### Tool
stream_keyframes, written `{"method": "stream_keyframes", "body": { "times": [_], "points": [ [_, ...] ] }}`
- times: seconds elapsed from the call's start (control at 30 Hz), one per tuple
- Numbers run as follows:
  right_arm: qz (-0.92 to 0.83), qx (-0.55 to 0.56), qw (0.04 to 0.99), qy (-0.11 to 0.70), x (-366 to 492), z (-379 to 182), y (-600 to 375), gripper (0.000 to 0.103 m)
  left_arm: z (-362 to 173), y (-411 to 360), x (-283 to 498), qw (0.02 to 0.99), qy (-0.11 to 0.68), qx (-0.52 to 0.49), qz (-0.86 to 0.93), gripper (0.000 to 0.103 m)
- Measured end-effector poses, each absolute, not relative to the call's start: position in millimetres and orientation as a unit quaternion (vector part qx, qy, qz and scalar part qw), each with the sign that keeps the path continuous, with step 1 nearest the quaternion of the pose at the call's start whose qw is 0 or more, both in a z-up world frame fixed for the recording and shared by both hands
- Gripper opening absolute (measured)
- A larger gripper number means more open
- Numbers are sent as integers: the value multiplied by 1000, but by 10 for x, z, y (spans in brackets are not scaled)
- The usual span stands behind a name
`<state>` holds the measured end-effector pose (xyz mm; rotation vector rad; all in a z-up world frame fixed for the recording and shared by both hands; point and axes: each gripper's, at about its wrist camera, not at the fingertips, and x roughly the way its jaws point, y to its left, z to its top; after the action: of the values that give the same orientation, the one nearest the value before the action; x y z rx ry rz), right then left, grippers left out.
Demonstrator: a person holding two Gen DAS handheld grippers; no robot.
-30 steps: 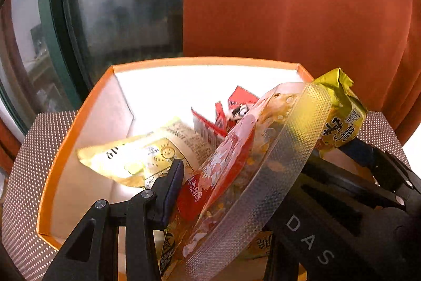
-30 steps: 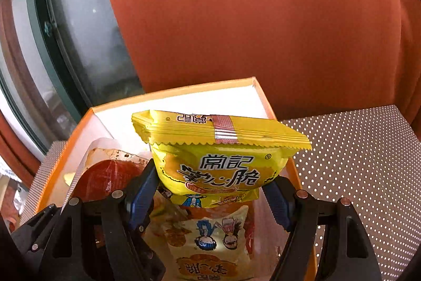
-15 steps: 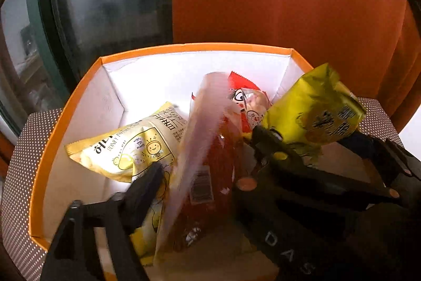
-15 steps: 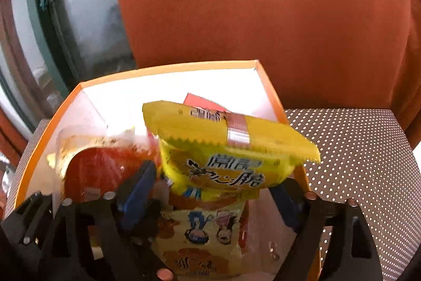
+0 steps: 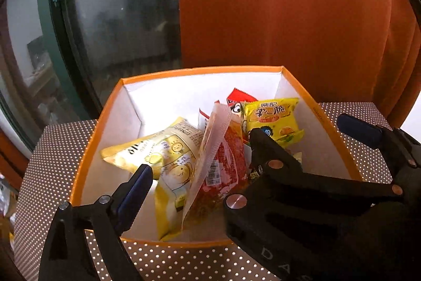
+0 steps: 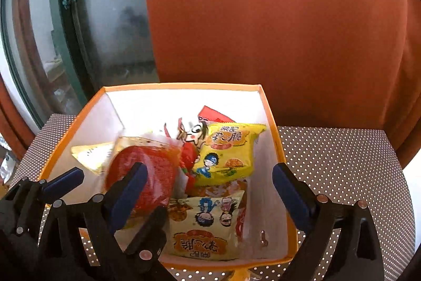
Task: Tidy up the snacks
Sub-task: 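Withdraw both tools from the box back toward the orange candy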
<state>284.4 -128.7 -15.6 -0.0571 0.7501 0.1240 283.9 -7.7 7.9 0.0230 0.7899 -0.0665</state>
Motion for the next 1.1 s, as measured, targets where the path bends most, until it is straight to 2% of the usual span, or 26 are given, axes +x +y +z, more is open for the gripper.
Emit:
{"method": "stream_keyframes", "body": {
  "times": [1.1],
  "points": [
    [27,-43,970,239,1406,665,-1256,98,756,-83,1425,970,233,20,-68,94]
  ]
}}
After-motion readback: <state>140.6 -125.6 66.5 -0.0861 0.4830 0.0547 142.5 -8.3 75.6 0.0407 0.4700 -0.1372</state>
